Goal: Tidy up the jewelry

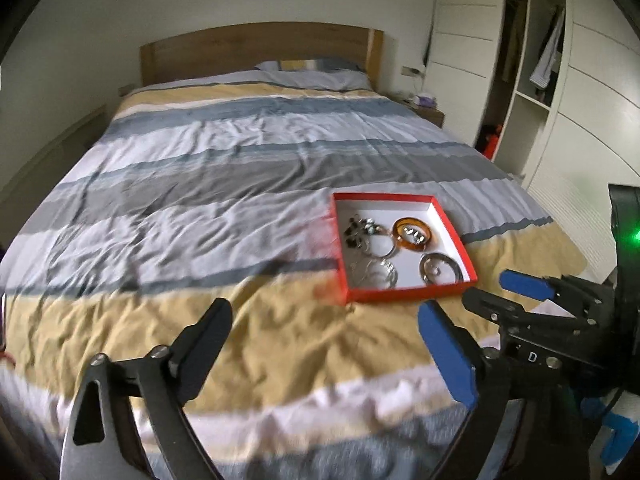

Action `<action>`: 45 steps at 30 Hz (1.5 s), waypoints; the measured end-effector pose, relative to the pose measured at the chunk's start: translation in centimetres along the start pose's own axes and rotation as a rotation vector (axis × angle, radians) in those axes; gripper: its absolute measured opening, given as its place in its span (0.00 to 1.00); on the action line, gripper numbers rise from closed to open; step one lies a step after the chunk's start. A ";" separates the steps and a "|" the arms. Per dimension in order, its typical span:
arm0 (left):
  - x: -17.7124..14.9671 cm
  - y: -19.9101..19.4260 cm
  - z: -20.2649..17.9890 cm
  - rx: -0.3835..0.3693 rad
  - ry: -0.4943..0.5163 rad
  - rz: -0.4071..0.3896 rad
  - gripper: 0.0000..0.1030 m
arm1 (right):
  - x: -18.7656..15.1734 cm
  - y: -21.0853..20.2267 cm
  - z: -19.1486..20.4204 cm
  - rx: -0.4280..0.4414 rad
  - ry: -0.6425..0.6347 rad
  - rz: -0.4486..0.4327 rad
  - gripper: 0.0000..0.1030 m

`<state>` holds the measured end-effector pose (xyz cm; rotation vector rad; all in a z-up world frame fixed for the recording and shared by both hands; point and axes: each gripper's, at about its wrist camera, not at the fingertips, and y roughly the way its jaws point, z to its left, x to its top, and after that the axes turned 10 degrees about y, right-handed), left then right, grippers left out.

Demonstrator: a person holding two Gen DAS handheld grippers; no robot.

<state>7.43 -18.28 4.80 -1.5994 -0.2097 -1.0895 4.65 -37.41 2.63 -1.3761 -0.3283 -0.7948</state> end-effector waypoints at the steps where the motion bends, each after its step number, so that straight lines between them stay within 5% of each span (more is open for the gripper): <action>1: -0.7 -0.7 0.1 0.007 -0.004 0.001 0.95 | -0.8 -0.6 0.2 -0.002 0.006 -0.005 0.54; 7: -3.8 -3.6 -0.1 0.059 0.009 -0.016 0.99 | -3.8 -3.0 1.2 -0.025 0.017 -0.051 0.64; 20: -6.9 -7.3 -0.8 0.139 0.021 -0.075 0.99 | -8.1 -5.2 1.7 -0.050 0.022 -0.086 0.66; 45: -9.6 -6.3 0.0 0.174 -0.006 -0.028 0.99 | -9.1 -5.9 2.3 -0.067 0.007 -0.109 0.67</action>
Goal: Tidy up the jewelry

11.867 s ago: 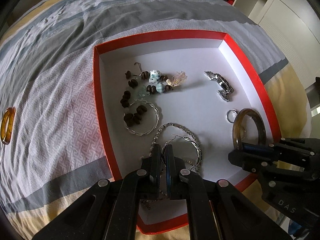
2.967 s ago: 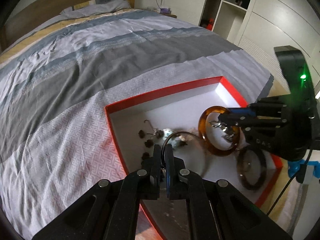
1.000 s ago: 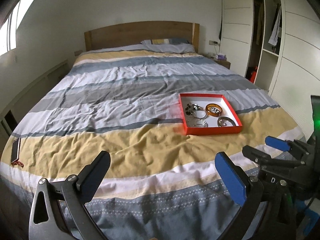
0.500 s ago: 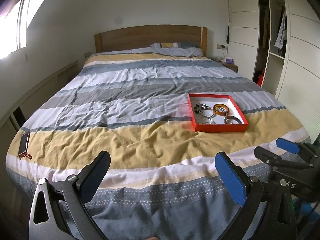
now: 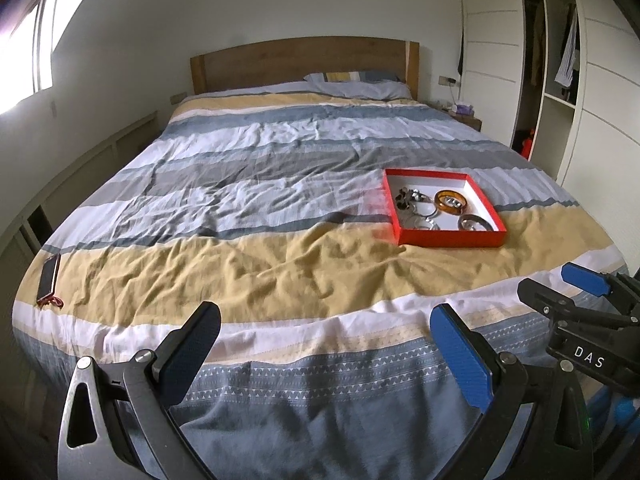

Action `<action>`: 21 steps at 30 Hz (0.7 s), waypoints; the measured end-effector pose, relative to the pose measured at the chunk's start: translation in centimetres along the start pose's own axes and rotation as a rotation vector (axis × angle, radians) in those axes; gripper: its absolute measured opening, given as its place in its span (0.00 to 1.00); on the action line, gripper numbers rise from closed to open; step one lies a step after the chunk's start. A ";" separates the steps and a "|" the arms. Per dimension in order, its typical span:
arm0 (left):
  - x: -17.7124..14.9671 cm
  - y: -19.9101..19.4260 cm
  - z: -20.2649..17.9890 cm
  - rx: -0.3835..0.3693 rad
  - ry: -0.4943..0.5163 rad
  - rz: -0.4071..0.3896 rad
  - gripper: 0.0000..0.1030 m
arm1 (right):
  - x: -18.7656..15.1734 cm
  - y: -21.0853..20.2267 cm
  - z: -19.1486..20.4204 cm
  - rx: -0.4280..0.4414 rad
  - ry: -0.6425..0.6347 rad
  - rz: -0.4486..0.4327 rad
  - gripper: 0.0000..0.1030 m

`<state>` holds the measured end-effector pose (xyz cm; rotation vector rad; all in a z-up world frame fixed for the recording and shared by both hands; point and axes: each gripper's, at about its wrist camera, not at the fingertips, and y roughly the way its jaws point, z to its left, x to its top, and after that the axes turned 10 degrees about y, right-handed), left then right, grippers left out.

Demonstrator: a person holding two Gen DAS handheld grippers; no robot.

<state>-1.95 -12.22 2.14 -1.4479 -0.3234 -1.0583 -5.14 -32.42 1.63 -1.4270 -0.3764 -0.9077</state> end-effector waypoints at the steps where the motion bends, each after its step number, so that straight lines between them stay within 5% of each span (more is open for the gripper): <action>1: 0.0 0.1 0.0 0.000 0.001 0.004 0.99 | 0.0 0.2 0.0 -0.002 -0.002 0.002 0.67; 21: -1.1 2.0 0.4 -0.002 -0.012 0.062 0.99 | -1.0 2.1 -0.3 -0.014 0.004 0.036 0.67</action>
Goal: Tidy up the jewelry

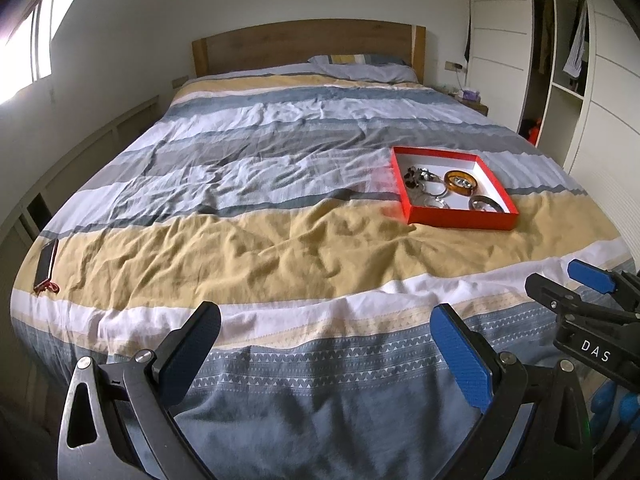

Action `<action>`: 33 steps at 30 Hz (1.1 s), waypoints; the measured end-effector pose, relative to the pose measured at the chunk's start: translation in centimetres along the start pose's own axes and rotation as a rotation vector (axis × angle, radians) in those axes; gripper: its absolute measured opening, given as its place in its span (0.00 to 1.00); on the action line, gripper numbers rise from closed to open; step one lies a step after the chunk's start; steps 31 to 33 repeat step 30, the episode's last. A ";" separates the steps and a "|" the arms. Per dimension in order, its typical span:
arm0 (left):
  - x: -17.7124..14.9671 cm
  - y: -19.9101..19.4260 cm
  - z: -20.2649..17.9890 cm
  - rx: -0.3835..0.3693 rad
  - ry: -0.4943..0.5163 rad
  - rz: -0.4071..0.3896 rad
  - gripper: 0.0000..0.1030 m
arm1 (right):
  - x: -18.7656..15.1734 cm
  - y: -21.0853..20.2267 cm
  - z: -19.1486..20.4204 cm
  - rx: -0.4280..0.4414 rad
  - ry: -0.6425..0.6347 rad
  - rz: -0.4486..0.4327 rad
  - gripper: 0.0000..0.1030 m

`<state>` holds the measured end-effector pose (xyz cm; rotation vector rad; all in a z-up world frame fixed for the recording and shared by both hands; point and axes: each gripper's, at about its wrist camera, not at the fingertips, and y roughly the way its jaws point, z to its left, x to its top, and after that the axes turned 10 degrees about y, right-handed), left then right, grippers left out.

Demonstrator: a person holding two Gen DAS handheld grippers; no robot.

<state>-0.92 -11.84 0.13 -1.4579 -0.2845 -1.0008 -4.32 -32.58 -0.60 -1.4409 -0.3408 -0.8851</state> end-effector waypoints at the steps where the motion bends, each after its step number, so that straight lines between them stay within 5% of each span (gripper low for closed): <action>1: 0.0 0.0 0.0 0.000 0.000 0.001 0.99 | 0.0 0.0 0.0 0.000 0.000 0.000 0.67; 33: -0.6 0.1 0.4 0.000 -0.008 0.022 0.99 | 0.0 -0.1 -0.1 0.001 -0.001 0.000 0.67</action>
